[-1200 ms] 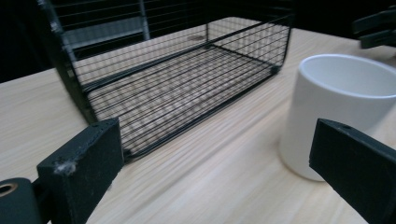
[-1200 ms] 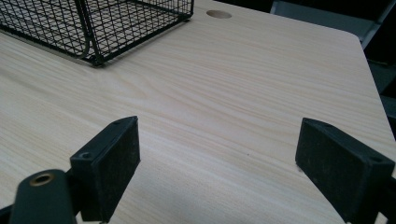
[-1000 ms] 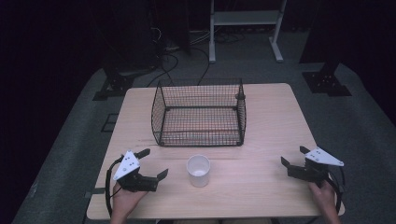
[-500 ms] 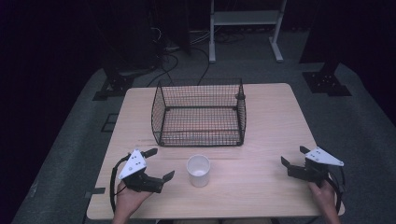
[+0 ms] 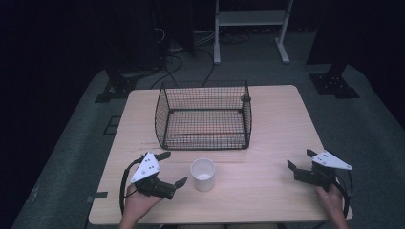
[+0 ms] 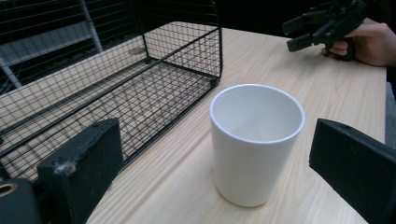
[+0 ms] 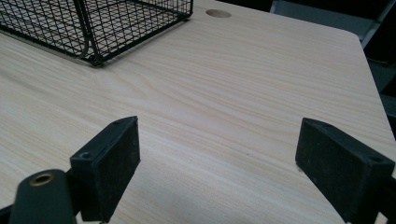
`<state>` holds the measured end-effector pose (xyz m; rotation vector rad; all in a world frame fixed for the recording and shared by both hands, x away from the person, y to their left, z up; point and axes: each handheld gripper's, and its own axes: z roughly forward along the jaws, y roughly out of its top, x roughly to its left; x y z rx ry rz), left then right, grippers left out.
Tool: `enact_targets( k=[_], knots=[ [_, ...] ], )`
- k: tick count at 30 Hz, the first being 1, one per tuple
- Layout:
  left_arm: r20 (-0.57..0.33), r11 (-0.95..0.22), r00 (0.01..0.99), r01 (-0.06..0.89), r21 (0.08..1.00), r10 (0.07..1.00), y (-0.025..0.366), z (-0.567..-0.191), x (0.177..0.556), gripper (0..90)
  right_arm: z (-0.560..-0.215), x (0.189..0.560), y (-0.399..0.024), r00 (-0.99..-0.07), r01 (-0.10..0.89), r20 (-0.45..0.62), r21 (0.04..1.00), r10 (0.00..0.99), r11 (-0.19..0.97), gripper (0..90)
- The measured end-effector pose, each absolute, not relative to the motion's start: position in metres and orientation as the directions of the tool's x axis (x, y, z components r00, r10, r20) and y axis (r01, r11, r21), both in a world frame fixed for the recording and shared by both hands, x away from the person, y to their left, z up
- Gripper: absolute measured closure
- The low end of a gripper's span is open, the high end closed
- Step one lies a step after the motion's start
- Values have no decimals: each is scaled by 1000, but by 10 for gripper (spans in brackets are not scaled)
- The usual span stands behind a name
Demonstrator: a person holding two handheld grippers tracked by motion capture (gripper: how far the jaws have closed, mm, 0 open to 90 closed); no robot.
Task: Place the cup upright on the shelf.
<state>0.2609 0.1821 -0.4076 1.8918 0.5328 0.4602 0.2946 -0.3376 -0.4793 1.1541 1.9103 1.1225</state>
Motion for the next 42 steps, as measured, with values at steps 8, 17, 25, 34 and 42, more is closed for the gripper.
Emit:
enact_targets(
  k=[8, 17, 25, 34, 42],
  knots=[
    [67, -349, 844, 147, 925, 532, 172, -408, 260, 23, -479, 295, -338, -416, 366, -87, 895, 905, 254, 131],
    [65, -362, 858, 145, 921, 510, 163, -407, 261, 23, -479, 294, -337, -417, 365, -88, 895, 905, 255, 131],
    [67, -376, 865, 145, 915, 497, 155, -408, 261, 23, -479, 294, -337, -417, 365, -89, 895, 904, 257, 131],
    [69, -399, 872, 150, 905, 485, 147, -410, 264, 23, -479, 295, -337, -417, 366, -89, 895, 905, 257, 131],
    [68, -415, 876, 157, 896, 478, 141, -412, 266, 23, -479, 295, -337, -418, 366, -90, 894, 904, 258, 131]
  ],
)
